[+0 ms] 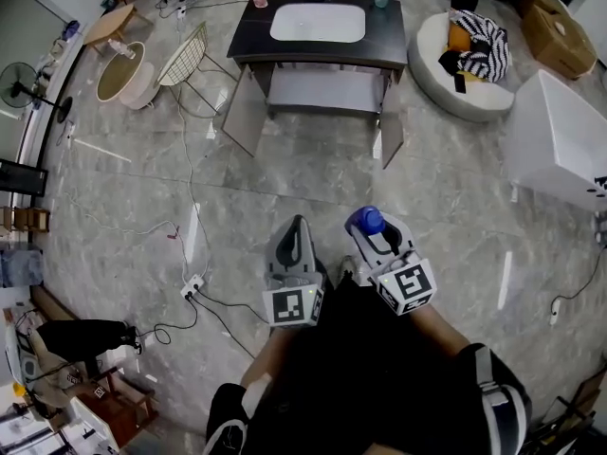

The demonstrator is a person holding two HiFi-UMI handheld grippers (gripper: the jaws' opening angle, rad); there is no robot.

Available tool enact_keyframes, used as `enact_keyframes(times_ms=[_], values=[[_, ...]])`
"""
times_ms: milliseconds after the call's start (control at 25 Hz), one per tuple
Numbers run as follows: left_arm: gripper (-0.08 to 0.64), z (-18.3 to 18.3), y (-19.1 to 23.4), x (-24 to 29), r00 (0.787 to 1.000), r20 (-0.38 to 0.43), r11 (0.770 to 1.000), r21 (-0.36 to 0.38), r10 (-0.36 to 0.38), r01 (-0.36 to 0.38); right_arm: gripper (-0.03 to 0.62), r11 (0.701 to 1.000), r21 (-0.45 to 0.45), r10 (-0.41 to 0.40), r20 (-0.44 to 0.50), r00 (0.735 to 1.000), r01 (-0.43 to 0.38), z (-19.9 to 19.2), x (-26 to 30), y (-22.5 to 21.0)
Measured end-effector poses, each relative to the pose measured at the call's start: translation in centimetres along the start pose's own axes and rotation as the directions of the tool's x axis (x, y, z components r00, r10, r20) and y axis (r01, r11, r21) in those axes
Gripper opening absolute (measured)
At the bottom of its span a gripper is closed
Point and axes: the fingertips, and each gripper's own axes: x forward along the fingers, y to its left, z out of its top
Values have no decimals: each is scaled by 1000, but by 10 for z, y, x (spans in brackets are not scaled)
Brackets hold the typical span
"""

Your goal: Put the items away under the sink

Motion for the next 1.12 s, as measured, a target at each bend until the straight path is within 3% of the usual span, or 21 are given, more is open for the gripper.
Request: enact_keyframes(times_ms=[240,440,800,1000,1120], values=[[15,-9,23,31,999,-17,999,-20,32,-33,152,1000,23,0,-19,1000,0,-3,34,-21],[15,-15,55,83,1000,-17,999,-33,9,-10,152,1000,10,-20,-20,1000,20,5,87,-41],[15,-6,151,188,1000,-19,998,-60,-24,23,152,999,-9,-49,1,999,49,54,224,-68],[15,12,214,239,1000,23,990,-141,-13,16,152,998,-12,-55,-4,998,55,72,303,-71],[15,12,246,267,1000,20,992,-127,-16,19,152,998,-22,-64,-1,998,64,82,343,-77]])
